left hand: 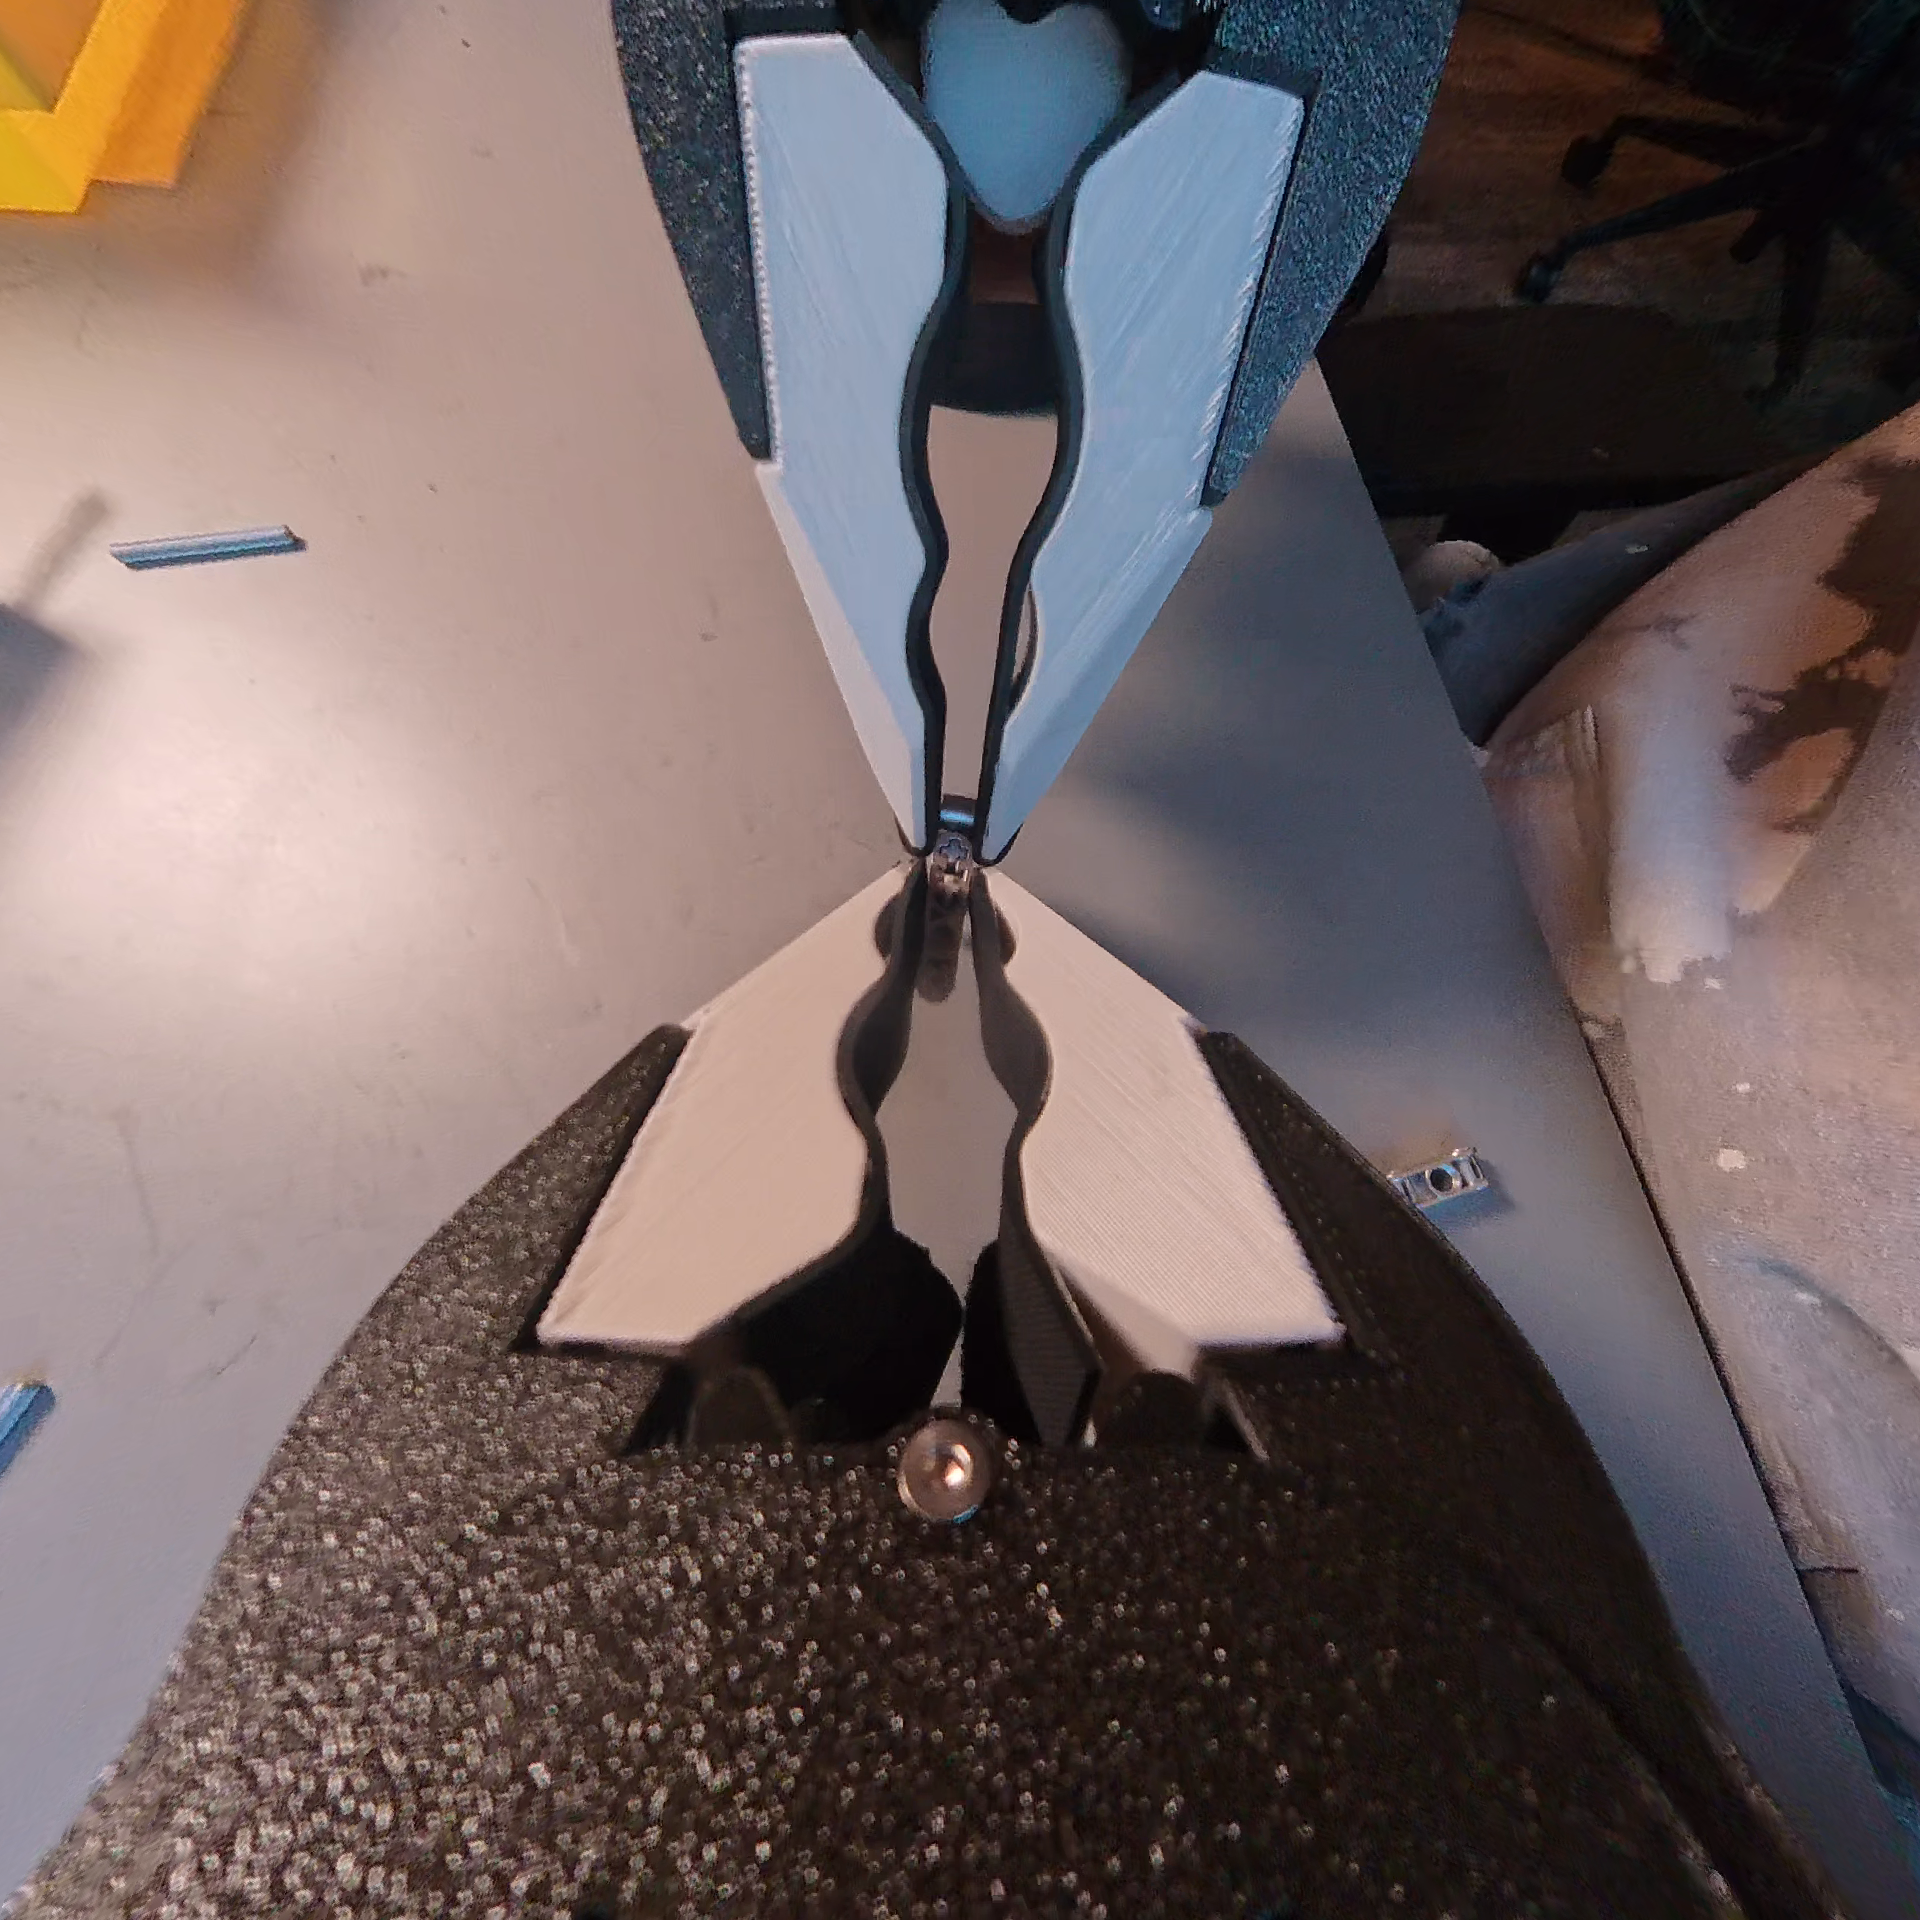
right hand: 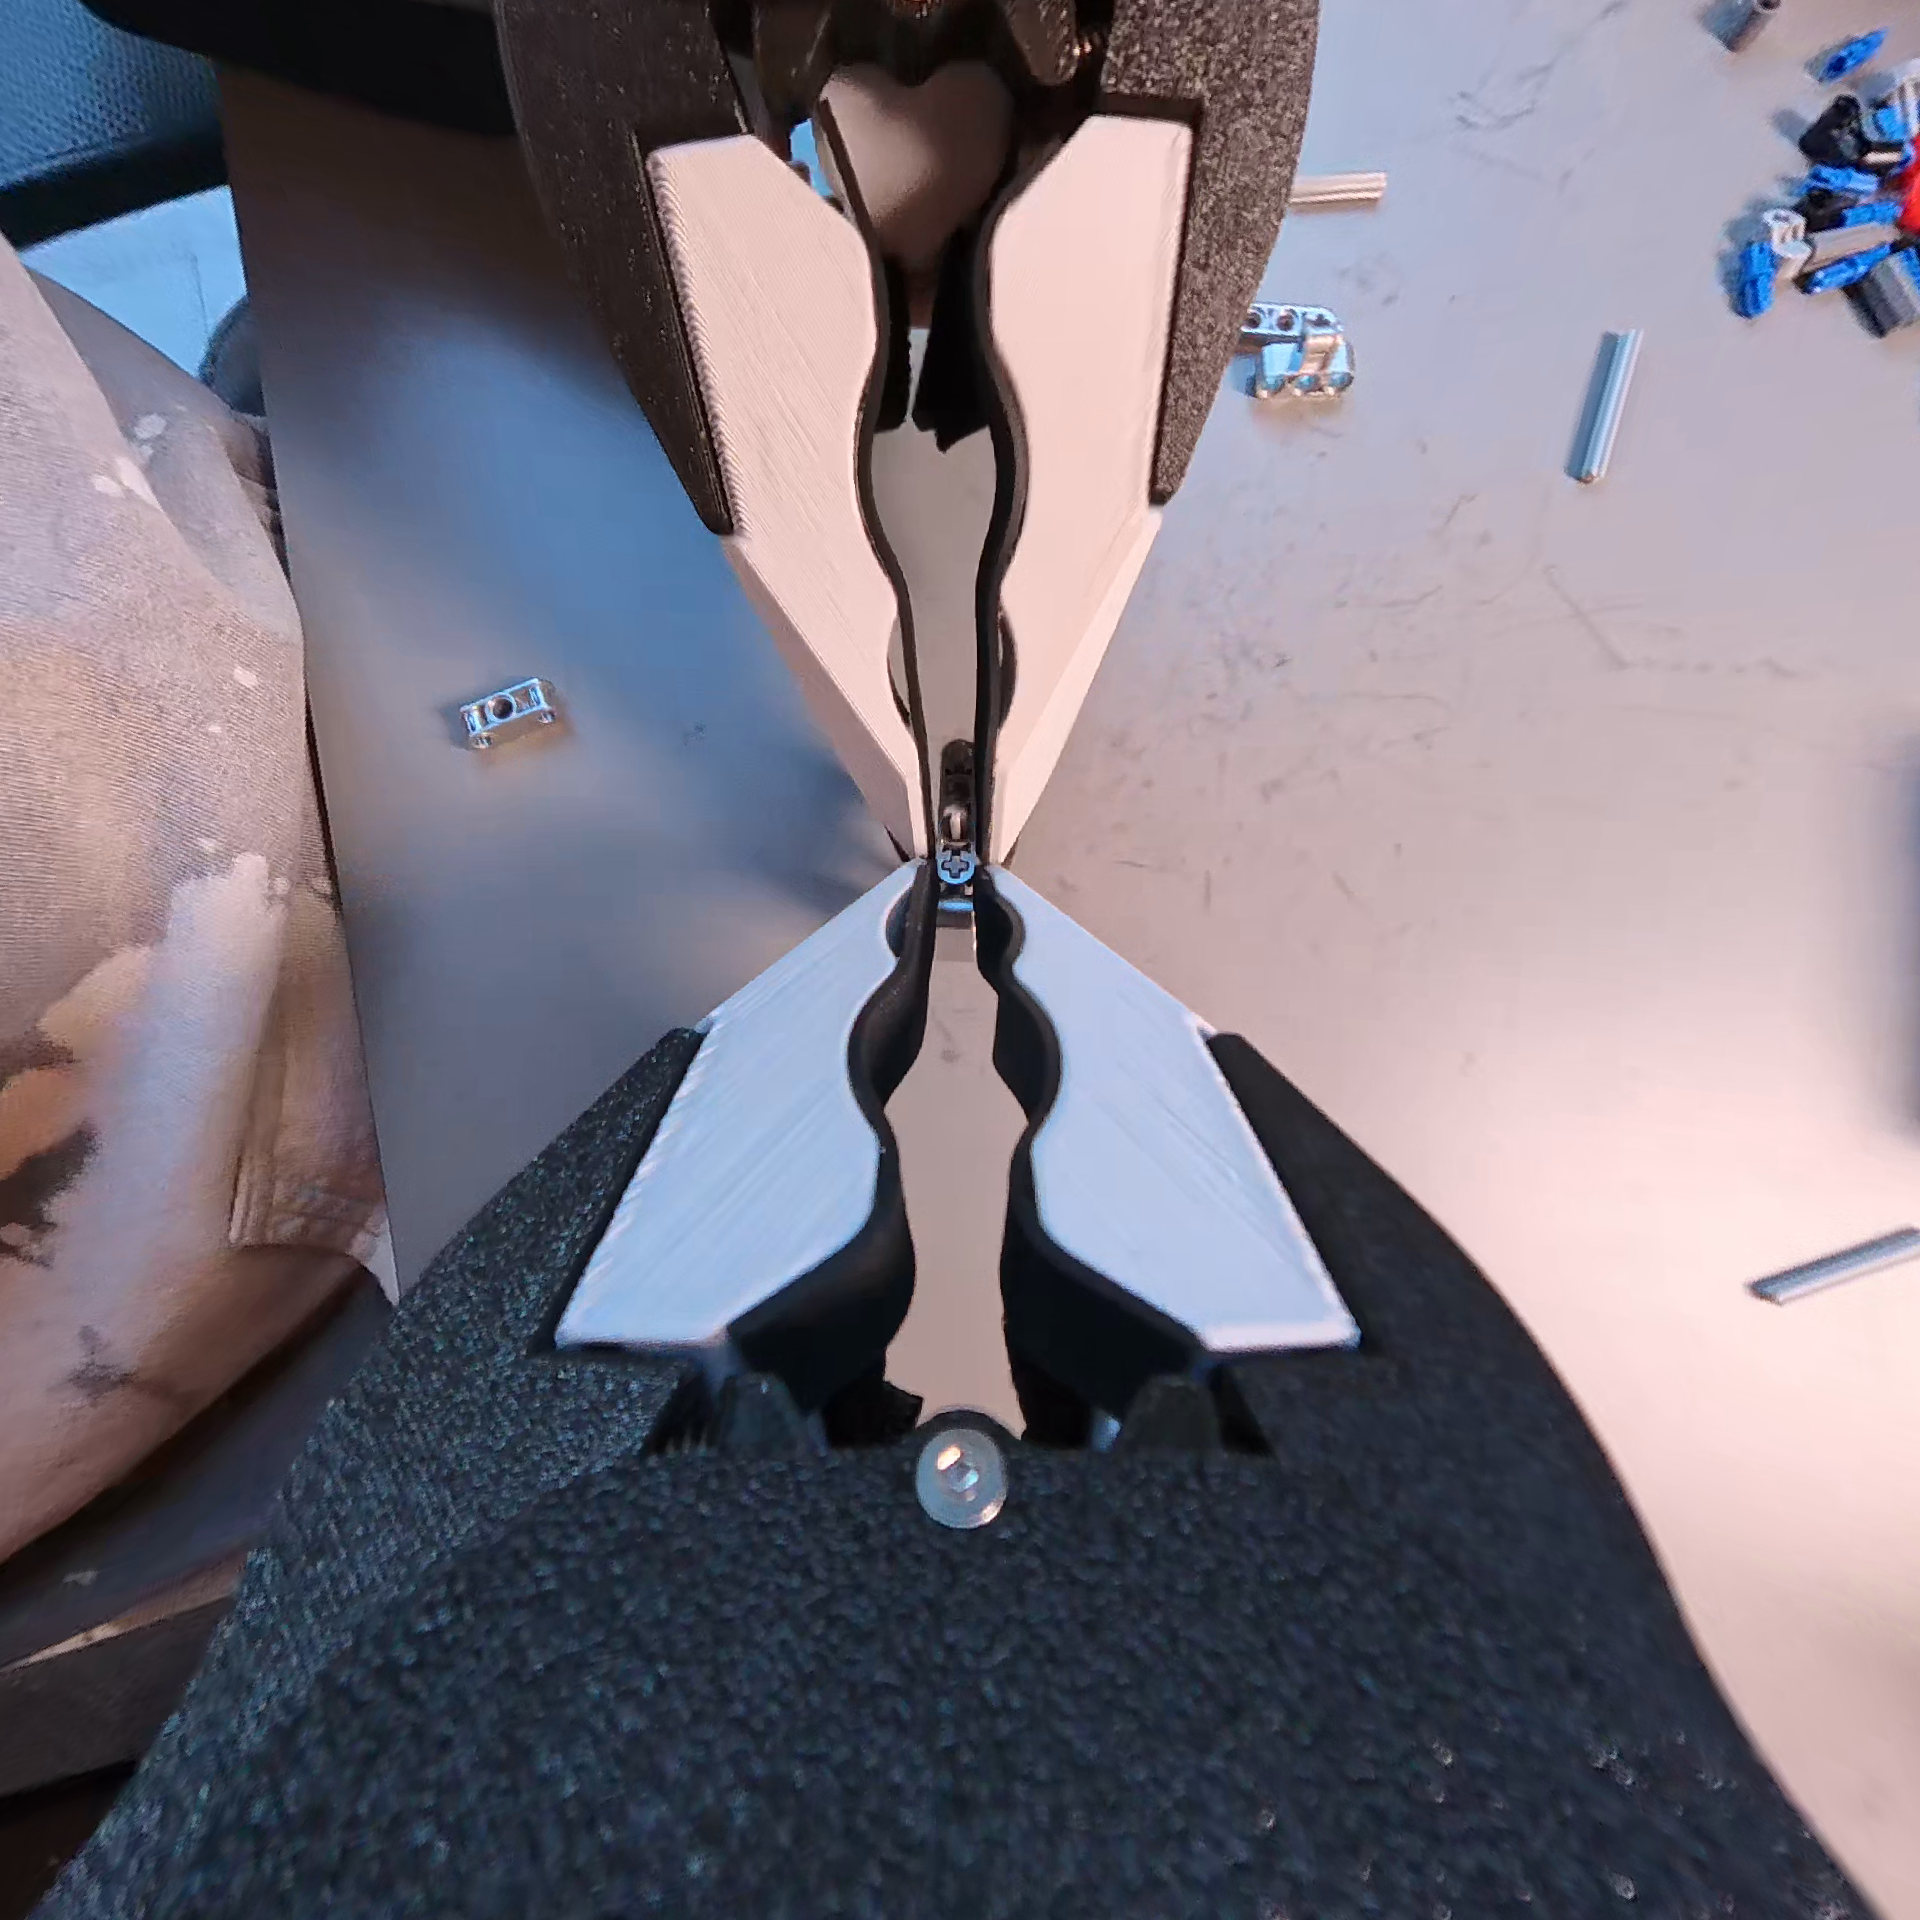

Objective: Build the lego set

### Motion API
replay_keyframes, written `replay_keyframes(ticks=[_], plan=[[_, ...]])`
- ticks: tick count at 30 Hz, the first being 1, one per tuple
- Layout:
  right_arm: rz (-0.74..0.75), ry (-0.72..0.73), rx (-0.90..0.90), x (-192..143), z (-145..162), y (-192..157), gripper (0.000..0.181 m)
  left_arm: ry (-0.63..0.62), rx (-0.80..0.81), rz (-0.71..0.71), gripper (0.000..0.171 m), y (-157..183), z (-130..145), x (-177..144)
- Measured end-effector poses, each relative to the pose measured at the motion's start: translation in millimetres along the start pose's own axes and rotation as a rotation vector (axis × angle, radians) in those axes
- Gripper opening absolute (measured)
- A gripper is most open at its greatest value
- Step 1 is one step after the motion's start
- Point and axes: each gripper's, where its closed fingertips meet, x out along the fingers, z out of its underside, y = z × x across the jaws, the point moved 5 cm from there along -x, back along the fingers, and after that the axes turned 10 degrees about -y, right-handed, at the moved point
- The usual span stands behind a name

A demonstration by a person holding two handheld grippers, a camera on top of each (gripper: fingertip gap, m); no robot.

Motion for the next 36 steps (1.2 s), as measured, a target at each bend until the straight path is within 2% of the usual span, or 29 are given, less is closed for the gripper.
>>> replay_keyframes(ticks=[10, 13, 16, 20, 24, 27, 36], plan=[[-0.037, 0.171, 0.166, -5, 17, 7, 0.004, 0.096, -0.066, 0.092, 0.003, -11, -10, -1], [-0.037, 0.201, 0.177, -7, 19, 5, 0.004, 0.151, -0.089, 0.149, 0.017, -10, -7, -7], [-0.035, 0.251, 0.165, -12, 18, 3, 0.004, 0.178, -0.08, 0.17, 0.021, -9, -4, -12], [-0.046, 0.313, 0.144, -19, 13, 0, 0.004, 0.176, -0.04, 0.138, 0.008, -6, -9, -8], [-0.036, 0.284, 0.124, -16, 14, -1, 0.005, 0.138, -0.012, 0.124, 0.005, -3, -8, -5], [0.015, 0.151, 0.032, -6, 19, -5, 0.005, 0.051, 0.021, 0.103, 0.005, 0, -4, 4], [0.048, 0.037, -0.012, -4, 12, -5, 0.004, 0.025, 0.032, 0.098, 0.005, 0, -1, 2]])
